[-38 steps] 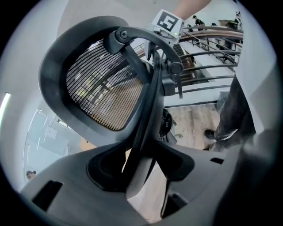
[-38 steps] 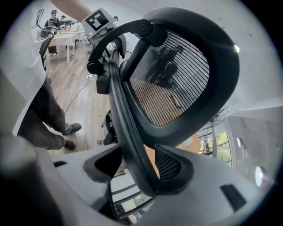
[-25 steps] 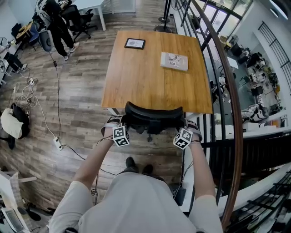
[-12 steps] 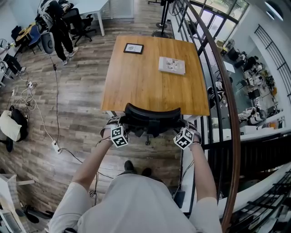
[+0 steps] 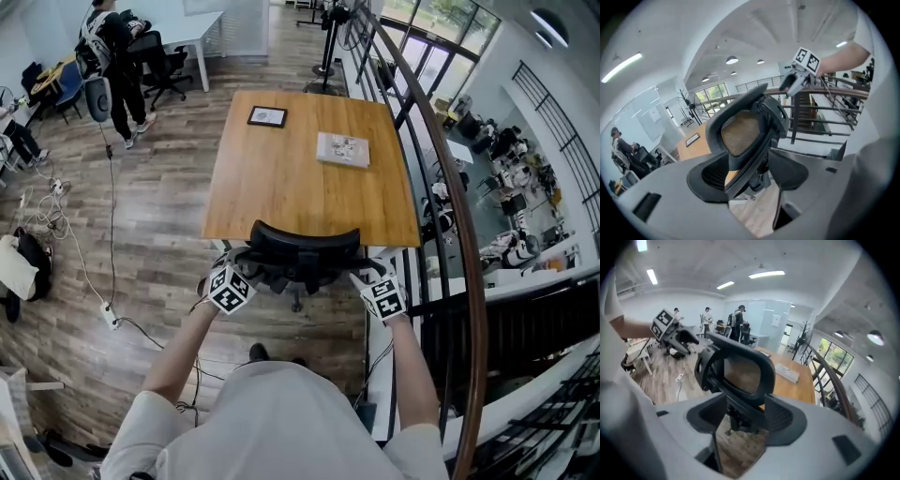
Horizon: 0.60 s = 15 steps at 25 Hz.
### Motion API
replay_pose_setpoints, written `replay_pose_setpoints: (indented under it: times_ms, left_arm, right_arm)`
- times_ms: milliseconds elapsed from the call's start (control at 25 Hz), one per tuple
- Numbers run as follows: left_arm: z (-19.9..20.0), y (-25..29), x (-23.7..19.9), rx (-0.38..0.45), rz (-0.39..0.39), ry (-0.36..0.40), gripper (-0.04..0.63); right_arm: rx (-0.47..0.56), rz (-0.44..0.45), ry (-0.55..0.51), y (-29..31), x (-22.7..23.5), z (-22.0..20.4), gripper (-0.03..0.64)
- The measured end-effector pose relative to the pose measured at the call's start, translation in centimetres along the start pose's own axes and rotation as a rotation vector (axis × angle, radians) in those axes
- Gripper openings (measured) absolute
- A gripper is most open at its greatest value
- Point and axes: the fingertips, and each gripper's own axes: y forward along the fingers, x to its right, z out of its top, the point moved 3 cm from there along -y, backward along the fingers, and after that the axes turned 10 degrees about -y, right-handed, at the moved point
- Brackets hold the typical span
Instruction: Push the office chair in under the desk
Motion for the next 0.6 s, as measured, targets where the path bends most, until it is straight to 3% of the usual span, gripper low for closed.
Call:
replay_pose_setpoints:
  times_ms: [160, 360, 600]
  left_arm:
    - [2.1, -2.4, 0.0, 0.139, -0.021, -0.171, 0.218]
    - [4.9, -5.7, 0.3, 0.276, -0.022, -0.347, 0.165]
    - [7.1, -8.6, 0.9, 0.361, -0.015, -0.395, 0.123]
  right_arm:
    - [0.107, 0.030, 0.093, -1.9, -0.4, 1.7, 0.232]
    - [0.216, -0.008, 0.142, -5.0, -0.4, 4.0, 0.217]
    - [0.347, -0.073, 0.214, -9.2, -0.5, 6.7, 0.120]
